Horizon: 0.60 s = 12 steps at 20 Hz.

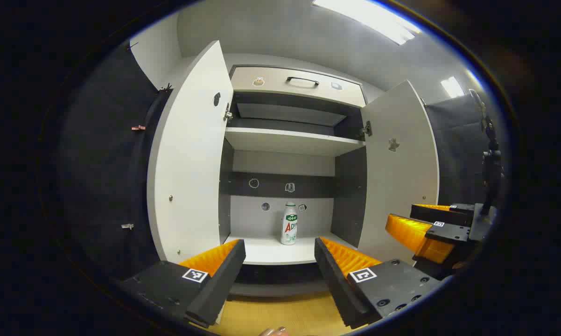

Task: Grasp the bottle in the cabinet with the left hand and place it on the coaster, then close the right door with the right hand and the left door with the left hand.

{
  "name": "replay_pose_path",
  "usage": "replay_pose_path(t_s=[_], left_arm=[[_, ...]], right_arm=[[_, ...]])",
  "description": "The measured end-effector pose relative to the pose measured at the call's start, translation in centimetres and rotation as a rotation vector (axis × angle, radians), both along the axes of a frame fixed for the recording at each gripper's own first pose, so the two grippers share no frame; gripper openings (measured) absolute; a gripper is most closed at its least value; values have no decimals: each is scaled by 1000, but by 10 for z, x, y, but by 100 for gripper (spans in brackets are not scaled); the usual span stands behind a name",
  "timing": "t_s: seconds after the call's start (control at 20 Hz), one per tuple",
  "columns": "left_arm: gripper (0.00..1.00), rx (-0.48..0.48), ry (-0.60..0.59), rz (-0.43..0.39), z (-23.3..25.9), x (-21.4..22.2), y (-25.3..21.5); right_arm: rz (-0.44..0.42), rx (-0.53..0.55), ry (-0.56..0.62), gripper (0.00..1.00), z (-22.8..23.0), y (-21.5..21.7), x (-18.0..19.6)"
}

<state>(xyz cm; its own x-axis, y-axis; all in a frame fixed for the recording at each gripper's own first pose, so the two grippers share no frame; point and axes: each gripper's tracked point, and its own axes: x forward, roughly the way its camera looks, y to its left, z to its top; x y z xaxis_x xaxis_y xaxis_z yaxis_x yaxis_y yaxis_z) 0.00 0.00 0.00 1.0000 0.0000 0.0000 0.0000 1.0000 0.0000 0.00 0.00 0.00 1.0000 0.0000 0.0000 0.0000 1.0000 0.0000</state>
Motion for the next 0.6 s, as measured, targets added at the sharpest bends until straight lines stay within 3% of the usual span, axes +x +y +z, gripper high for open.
replay_pose_path(t_s=[0.35,0.6], left_arm=[[94,64,-21,-41,6,9,-10],[94,55,-31,-51,8,14,-10]], right_arm=[[9,-1,15,97,-4,1,-1],[10,1,27,98,-6,2,-3]])
